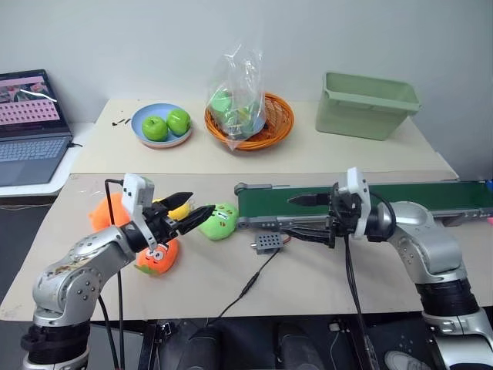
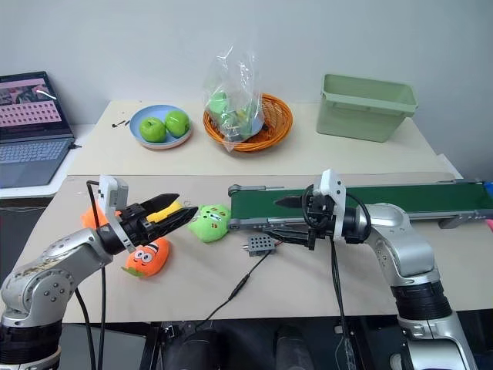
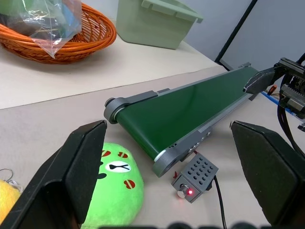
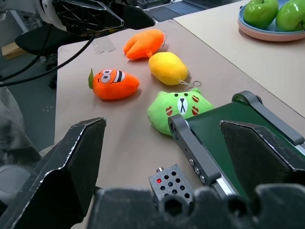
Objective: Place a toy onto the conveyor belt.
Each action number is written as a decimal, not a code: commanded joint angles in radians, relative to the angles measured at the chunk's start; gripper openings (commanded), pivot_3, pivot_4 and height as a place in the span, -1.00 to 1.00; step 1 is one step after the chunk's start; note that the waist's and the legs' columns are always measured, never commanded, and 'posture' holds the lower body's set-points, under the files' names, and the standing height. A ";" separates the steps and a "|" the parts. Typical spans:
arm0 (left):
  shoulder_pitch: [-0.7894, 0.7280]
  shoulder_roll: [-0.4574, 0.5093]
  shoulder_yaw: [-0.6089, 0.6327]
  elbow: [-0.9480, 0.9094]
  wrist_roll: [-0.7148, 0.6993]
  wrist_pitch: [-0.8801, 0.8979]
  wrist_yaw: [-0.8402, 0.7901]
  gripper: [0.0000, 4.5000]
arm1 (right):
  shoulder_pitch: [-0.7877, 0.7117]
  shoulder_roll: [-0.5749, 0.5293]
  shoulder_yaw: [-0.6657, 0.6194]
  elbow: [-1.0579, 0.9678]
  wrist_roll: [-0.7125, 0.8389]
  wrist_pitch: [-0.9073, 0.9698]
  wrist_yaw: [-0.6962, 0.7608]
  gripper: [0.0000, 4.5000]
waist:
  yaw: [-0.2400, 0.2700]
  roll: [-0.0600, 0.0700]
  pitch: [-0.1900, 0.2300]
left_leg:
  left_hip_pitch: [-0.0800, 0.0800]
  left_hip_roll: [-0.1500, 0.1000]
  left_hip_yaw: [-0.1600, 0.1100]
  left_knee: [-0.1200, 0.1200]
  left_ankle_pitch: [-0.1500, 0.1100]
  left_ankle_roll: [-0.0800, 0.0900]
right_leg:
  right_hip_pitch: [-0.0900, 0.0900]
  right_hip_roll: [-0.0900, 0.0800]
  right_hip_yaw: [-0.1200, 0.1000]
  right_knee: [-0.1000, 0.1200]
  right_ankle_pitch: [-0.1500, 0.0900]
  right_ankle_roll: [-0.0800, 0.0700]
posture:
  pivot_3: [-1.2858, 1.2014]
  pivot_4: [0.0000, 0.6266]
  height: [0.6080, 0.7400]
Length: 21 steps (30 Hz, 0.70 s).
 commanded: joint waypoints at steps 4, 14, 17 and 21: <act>-0.005 0.044 0.041 -0.045 -0.032 0.020 -0.002 0.97 | -0.046 -0.007 -0.004 0.043 -0.030 -0.058 0.011 1.00 | -0.002 0.000 0.000 | 0.000 0.000 0.000 0.000 0.000 0.000 | 0.000 0.000 0.000 0.000 0.000 0.000 | 0.03 -0.52 1.00; 0.003 0.031 0.028 -0.082 -0.030 0.037 0.038 0.97 | -0.128 -0.007 0.005 0.128 -0.067 -0.088 0.048 1.00 | -0.001 0.000 0.000 | 0.000 0.000 0.000 -0.001 0.000 0.000 | 0.000 0.000 0.000 0.000 0.000 0.000 | 0.03 -0.52 1.00; 0.023 0.040 0.061 -0.086 -0.021 0.030 0.053 0.97 | -0.149 -0.006 0.005 0.143 -0.069 -0.088 0.057 1.00 | -0.002 0.000 0.000 | 0.000 0.000 0.001 -0.001 0.000 0.000 | 0.000 0.000 0.000 0.000 0.000 0.000 | 0.03 -0.52 1.00; 0.101 0.051 0.155 -0.080 0.000 0.020 0.091 0.97 | -0.190 0.007 0.023 0.177 -0.081 -0.097 0.073 1.00 | -0.007 0.000 0.000 | 0.001 0.001 0.000 -0.002 0.000 0.000 | -0.001 0.000 0.002 0.000 0.000 0.000 | 0.03 -0.52 1.00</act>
